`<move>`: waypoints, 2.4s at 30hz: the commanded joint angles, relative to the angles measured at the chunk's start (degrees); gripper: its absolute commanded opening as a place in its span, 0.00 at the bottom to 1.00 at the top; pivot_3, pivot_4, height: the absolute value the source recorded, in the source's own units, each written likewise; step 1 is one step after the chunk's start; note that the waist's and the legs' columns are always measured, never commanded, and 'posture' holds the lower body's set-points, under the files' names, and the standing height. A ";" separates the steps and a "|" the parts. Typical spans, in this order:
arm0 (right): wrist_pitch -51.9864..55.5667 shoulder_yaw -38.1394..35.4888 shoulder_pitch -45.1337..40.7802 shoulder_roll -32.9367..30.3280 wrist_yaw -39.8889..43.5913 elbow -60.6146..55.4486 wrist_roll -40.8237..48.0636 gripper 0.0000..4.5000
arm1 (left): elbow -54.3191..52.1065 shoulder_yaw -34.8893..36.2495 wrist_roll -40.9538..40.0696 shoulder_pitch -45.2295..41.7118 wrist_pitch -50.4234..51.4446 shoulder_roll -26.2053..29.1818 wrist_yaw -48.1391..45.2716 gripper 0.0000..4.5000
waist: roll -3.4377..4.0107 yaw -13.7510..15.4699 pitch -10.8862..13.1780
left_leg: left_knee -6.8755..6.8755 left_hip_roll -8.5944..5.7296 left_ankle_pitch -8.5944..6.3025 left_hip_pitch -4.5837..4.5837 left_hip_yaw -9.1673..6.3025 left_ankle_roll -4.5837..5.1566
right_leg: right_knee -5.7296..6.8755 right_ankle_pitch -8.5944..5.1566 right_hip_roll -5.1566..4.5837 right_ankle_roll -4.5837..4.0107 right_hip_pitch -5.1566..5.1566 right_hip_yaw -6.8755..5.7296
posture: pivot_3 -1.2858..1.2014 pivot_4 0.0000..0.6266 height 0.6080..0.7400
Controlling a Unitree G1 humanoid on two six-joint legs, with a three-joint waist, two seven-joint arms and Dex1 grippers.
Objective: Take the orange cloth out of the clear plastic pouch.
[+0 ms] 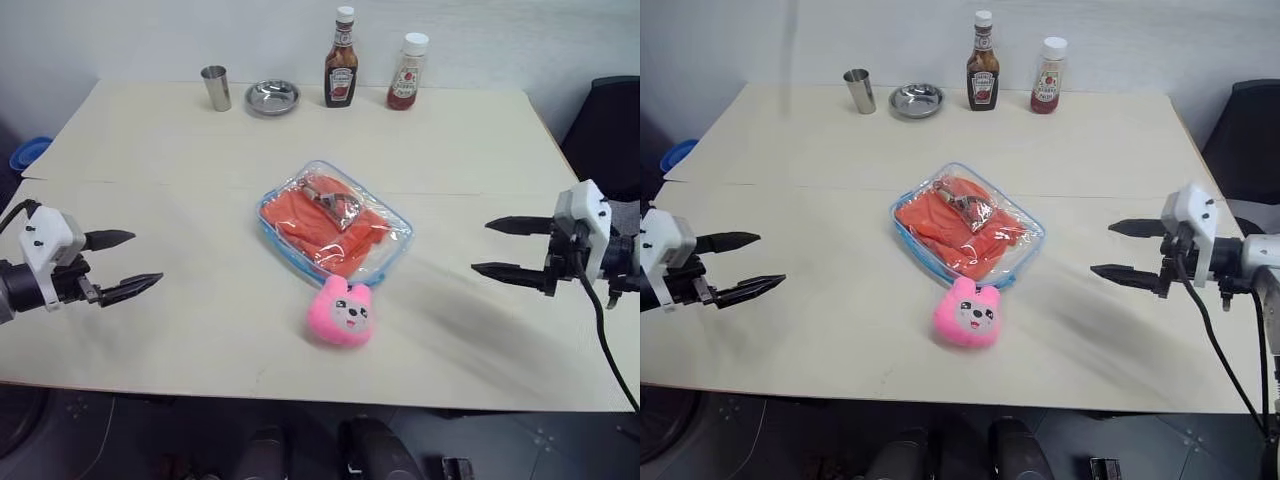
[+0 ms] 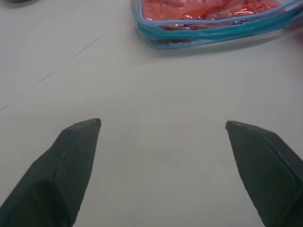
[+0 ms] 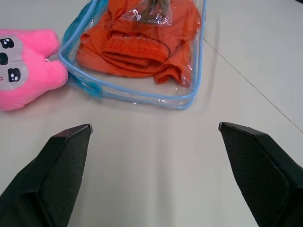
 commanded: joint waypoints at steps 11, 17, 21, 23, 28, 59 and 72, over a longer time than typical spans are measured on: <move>-0.46 -3.03 0.79 0.47 -3.73 -2.63 1.32 0.99 | -0.39 -0.47 -0.09 -1.81 1.44 0.41 1.86 1.00 | 0.00 -0.01 0.00 | 0.03 0.00 0.00 0.00 0.02 0.00 | 0.05 0.00 0.00 0.00 -0.01 0.02 | 0.52 0.24 1.00; 0.34 -2.78 0.93 0.60 -4.59 -3.19 1.96 0.99 | -0.89 -1.50 -0.11 -3.14 3.25 0.27 2.50 1.00 | 0.00 0.04 0.00 | 0.04 -0.01 0.01 -0.01 0.02 0.00 | 0.06 0.00 0.00 0.00 -0.01 0.02 | 0.52 0.24 1.00; 0.21 -2.74 1.13 0.72 -5.72 -3.98 1.95 0.99 | -1.59 -2.67 0.25 -3.99 3.75 0.22 2.70 1.00 | 0.00 0.02 0.00 | 0.05 -0.01 0.00 -0.01 0.02 0.00 | 0.06 0.00 -0.01 0.00 -0.01 0.02 | 0.52 0.24 1.00; -0.03 -2.67 1.19 0.98 -6.28 -4.31 1.91 0.99 | -1.77 -3.09 -0.15 -4.42 4.15 0.14 2.67 1.00 | 0.00 -0.06 0.00 | 0.05 0.00 0.01 -0.01 0.02 0.00 | 0.07 0.00 0.00 0.00 -0.01 0.02 | 0.52 0.24 1.00; 3.03 -1.89 0.96 1.42 -7.66 -5.34 2.79 0.99 | -3.96 -5.38 0.08 -6.12 4.21 -0.82 3.01 1.00 | -0.15 0.72 -0.03 | 0.37 0.39 0.01 0.02 0.96 -0.36 | 0.39 0.00 0.14 -0.01 -0.62 0.33 | 0.52 0.24 1.00; 13.54 -8.02 12.00 6.72 -25.50 -41.15 10.93 1.00 | 68.70 -44.28 39.24 -68.43 -40.89 -37.16 11.56 0.86 | -0.45 0.18 0.05 | 1.04 1.78 -0.46 -0.12 5.21 -0.31 | 1.45 0.09 0.27 0.03 -1.88 1.25 | 0.52 0.24 1.00; 12.47 -5.04 9.10 5.13 -22.56 -37.05 11.20 1.00 | 62.64 -34.58 32.17 -65.44 -34.17 -32.41 3.98 0.11 | -0.45 -0.10 0.05 | 1.09 1.73 -0.45 -0.08 5.22 -0.32 | 1.64 0.09 0.25 0.02 -1.90 1.25 | 0.52 0.24 1.00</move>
